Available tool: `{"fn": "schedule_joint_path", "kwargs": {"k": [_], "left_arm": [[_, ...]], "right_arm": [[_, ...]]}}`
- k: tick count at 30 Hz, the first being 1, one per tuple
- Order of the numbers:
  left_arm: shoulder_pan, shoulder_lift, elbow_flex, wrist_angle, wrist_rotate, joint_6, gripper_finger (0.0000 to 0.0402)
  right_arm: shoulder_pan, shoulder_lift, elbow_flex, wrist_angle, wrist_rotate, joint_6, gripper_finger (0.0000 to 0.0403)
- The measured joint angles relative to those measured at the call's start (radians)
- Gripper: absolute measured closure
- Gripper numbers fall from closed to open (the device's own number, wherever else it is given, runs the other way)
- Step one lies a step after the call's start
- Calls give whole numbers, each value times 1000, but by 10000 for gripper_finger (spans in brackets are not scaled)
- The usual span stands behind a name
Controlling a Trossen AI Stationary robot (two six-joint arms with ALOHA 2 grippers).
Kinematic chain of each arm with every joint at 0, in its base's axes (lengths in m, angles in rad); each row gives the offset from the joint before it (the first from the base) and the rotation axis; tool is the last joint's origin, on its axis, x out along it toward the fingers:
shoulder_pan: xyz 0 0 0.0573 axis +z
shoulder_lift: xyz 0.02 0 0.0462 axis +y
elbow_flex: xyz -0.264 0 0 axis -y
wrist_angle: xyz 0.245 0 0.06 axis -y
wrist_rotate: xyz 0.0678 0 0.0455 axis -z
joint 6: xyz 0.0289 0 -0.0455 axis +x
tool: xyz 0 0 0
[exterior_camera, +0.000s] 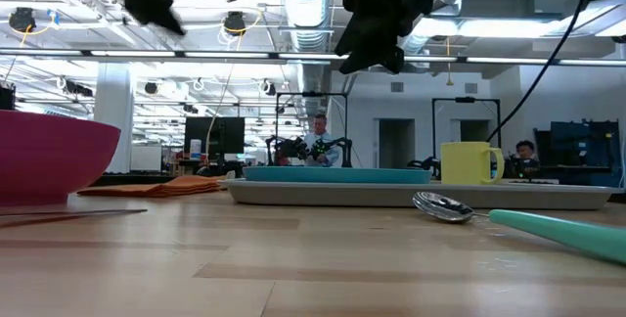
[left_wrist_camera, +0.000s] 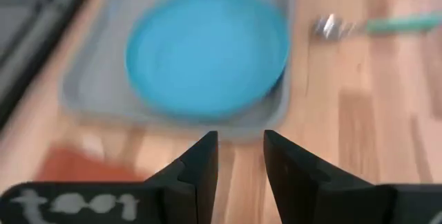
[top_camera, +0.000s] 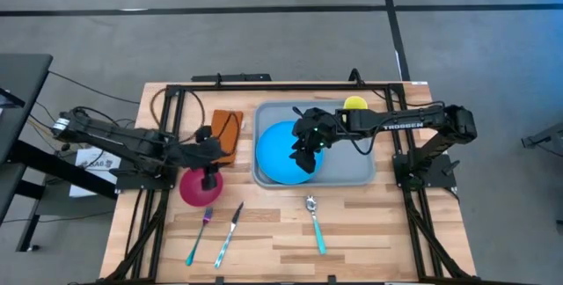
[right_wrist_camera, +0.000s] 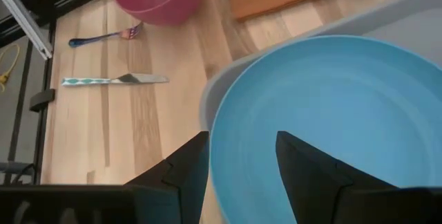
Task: Set up tray
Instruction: Stack the red bowl on top of the blue plate
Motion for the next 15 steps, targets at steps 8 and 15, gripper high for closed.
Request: {"fn": "schedule_joint_path", "kwargs": {"k": [8, 15], "left_arm": [[0, 93, 0, -50, 70, -23, 294], [17, 192, 0, -112, 90, -17, 270]], "right_arm": [[-10, 0, 0, -27, -3, 1, 243], [7, -63, 0, -209, 6, 3, 249]]}}
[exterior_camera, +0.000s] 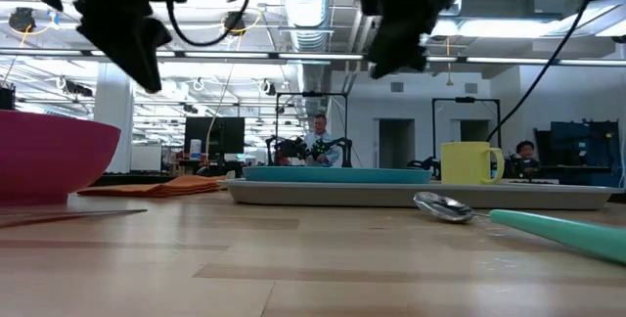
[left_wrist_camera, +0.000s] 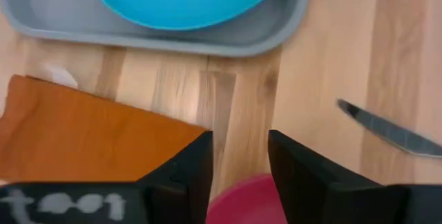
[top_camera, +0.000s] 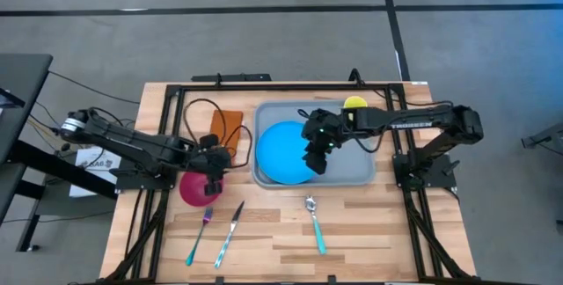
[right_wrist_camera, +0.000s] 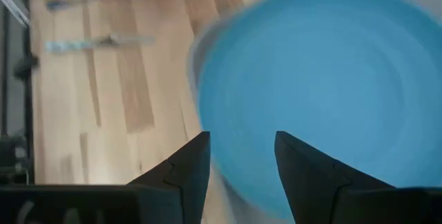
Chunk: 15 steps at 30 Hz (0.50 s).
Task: Set up tray
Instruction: Stack the red bowl on top of the blue plate
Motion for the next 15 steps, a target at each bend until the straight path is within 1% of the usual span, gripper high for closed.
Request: {"fn": "schedule_joint_path", "kwargs": {"k": [5, 8, 11, 13, 15], "left_arm": [[23, 27, 0, -50, 7, 50, 245], [44, 22, 0, -97, 47, 53, 236], [53, 24, 0, -188, 61, 64, 235], [54, 23, 0, -256, 60, 69, 235], [56, 24, 0, -293, 46, 69, 235]], "right_arm": [[45, -76, 0, -104, 87, 8, 253], [75, -119, 0, -168, 126, 29, 255], [115, -158, 1, -227, 156, 60, 254], [149, -181, 0, -281, 207, 65, 253], [186, -197, 0, -297, 271, 95, 253]]}}
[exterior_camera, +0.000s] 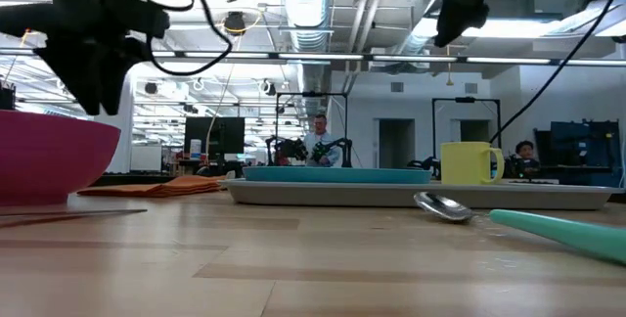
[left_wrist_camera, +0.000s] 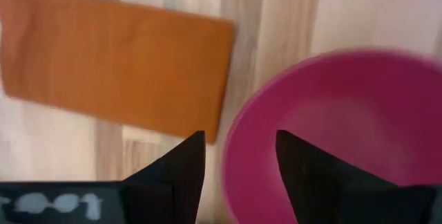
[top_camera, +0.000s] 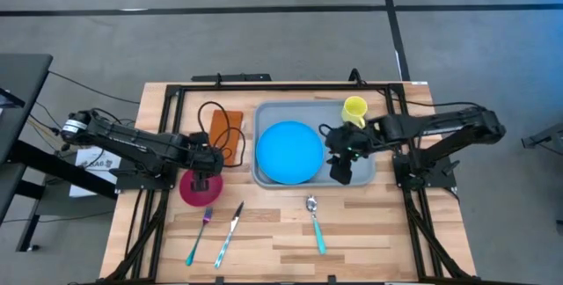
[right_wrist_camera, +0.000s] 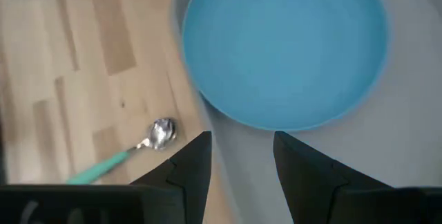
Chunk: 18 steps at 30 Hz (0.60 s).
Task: Set up tray
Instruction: Stack the red bowl on top of the blue plate
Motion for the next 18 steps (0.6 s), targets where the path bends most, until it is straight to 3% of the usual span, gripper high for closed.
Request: {"fn": "schedule_joint_path", "kwargs": {"k": [4, 13, 18], "left_arm": [[0, 0, 0, 7, -9, 6, 235], [0, 28, -65, 43, -18, 17, 235], [0, 59, -93, 61, -17, 24, 235]], "right_arm": [[66, -14, 0, -34, 108, 51, 256], [184, 11, -1, -130, 132, 129, 261], [244, 34, -1, -142, 224, 210, 259]]}}
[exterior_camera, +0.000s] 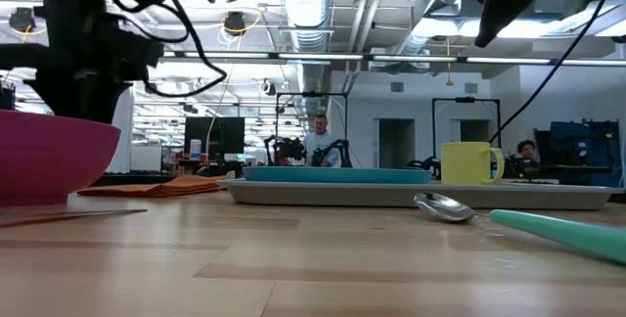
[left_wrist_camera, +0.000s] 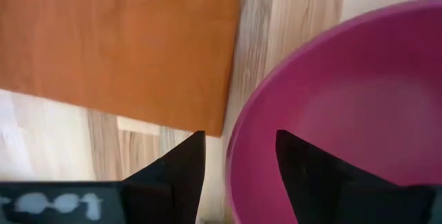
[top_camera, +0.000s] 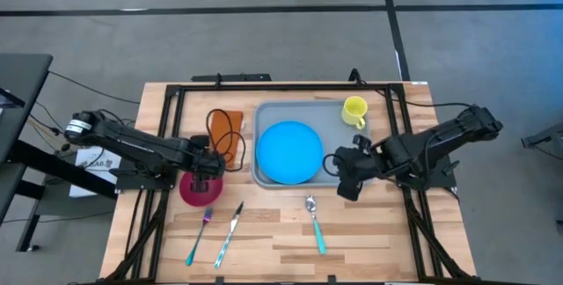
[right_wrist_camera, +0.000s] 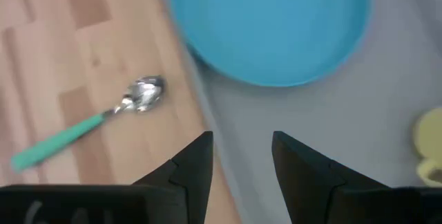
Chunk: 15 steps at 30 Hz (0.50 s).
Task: Set up tray
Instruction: Stack the red bowl on top of the blue plate
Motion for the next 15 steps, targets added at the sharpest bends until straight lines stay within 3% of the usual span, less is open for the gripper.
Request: {"fn": "schedule_joint_path", "kwargs": {"k": [9, 12, 15], "left_arm": [[0, 103, -2, 20, 79, 31, 240], [0, 135, -2, 26, 100, 47, 274], [0, 161, -1, 26, 107, 50, 338]], "right_arm": [[74, -3, 1, -67, 146, 121, 260], [79, -4, 1, -125, 161, 158, 259], [78, -3, -7, -160, 168, 168, 257]]}}
